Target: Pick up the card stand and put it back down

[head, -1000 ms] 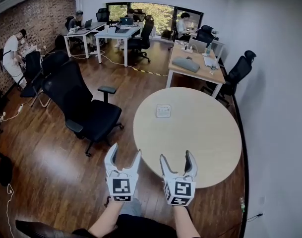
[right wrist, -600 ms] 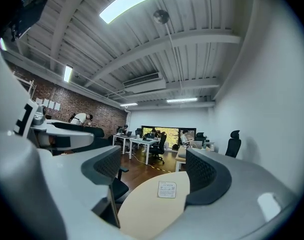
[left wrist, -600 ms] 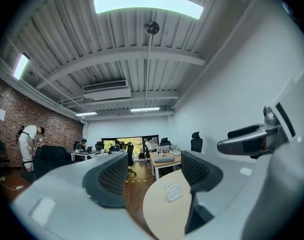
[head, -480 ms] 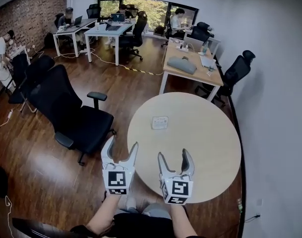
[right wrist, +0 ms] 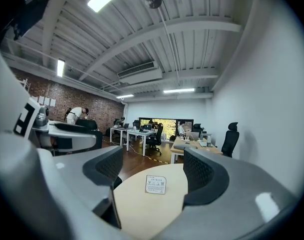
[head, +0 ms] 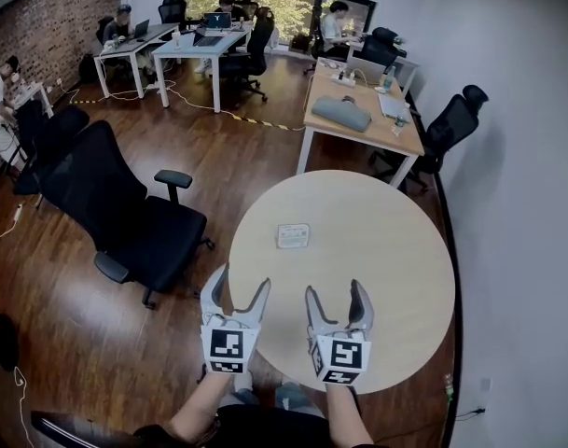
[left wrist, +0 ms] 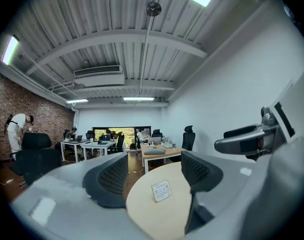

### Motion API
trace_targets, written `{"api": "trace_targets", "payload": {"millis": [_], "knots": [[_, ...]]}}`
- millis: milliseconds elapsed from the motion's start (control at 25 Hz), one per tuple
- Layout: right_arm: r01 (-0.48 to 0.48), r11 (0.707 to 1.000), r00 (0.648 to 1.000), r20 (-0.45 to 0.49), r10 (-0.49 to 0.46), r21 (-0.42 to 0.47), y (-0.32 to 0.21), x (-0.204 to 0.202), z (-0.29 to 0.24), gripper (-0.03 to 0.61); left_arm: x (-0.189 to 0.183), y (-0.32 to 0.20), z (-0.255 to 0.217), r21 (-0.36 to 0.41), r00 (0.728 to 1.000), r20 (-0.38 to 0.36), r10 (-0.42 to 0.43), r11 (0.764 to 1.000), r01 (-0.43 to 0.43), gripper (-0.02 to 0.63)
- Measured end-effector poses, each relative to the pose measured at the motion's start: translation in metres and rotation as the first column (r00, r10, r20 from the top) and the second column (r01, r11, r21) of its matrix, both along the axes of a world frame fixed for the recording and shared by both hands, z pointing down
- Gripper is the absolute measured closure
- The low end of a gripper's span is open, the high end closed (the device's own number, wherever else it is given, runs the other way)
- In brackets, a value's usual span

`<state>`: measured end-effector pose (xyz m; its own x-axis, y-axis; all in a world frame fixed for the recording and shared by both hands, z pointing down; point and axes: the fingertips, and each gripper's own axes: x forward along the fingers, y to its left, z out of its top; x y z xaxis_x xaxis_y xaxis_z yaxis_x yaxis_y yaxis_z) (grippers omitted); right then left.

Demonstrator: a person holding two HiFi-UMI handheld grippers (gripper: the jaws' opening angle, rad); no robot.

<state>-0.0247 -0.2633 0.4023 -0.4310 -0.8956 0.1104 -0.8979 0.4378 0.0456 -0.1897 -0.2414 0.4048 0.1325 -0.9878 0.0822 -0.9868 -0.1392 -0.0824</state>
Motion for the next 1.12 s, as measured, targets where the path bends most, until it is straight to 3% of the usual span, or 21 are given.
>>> {"api": "trace_targets", "payload": {"millis": [600, 920, 1120], "knots": [[0.089, 0.968, 0.994, -0.038, -0.101, -0.236, -0.055, 0.005, 0.116, 0.213, 0.004, -0.049, 0.1, -0.19, 1.0, -0.015, 0.002, 0.982, -0.005, 0.318], [0.125, 0.945, 0.987, -0.06, -0.15, -0.301, -0.092, -0.014, 0.182, 0.222, 0.001, -0.1, 0.165, -0.326, 0.993, -0.042, 0.109, 0.938, -0.117, 0.304], [0.128, 0.934, 0.987, -0.053, -0.154, -0.332, -0.115, -0.017, 0.207, 0.223, 0.003, -0.132, 0.201, -0.375, 0.972, -0.06, 0.228, 0.897, -0.233, 0.302]]}}
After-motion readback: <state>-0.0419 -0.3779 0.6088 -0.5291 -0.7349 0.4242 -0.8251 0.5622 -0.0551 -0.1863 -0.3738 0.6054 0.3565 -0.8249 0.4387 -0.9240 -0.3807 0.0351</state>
